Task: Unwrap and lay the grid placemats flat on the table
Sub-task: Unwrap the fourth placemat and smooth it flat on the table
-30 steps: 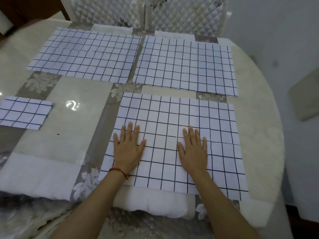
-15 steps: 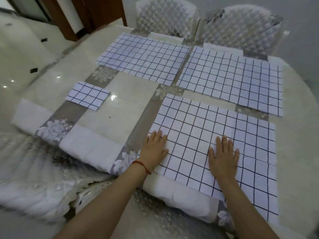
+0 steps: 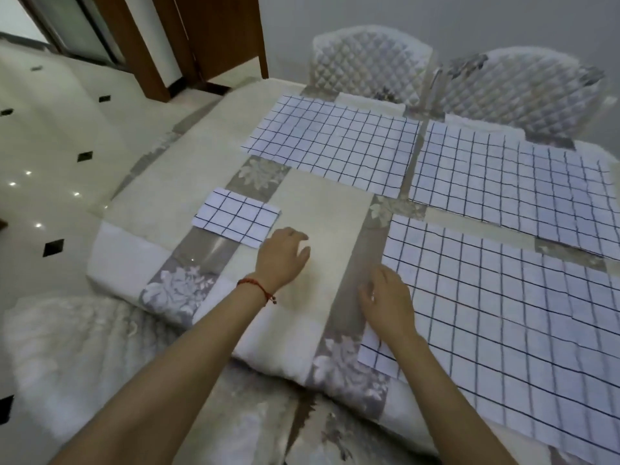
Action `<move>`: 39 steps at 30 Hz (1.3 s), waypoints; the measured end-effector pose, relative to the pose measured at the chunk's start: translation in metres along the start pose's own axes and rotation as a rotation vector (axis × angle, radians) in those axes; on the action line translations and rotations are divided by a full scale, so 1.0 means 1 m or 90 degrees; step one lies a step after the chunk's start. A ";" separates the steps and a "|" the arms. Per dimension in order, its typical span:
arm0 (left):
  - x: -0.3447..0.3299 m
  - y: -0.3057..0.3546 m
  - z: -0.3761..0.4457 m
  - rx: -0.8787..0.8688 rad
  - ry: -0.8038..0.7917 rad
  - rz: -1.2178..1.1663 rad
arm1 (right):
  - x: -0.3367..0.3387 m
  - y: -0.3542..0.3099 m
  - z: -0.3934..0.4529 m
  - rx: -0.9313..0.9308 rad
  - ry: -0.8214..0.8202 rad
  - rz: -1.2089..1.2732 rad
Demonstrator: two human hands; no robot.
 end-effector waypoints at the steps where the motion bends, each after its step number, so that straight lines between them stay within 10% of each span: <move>1: 0.017 -0.021 0.008 0.010 0.014 -0.011 | -0.004 -0.019 0.008 -0.009 -0.005 0.015; 11: 0.115 -0.190 0.054 0.201 0.069 -0.025 | -0.033 -0.156 0.111 -0.091 -0.046 0.107; 25: 0.105 -0.221 0.081 0.288 0.101 -0.259 | -0.057 -0.208 0.193 -0.176 -0.063 -0.010; 39: 0.115 -0.201 0.052 0.314 0.101 -0.578 | -0.028 -0.175 0.113 -0.264 0.063 0.487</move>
Point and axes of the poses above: each hand's wrist, its own z-axis towards the middle knuckle, its own x-axis out of the back of the hand, y = z × x, the point moved 5 cm from there along z, towards the middle knuckle, and after that the axes turned 14 degrees about -z, right-handed, at the moved point
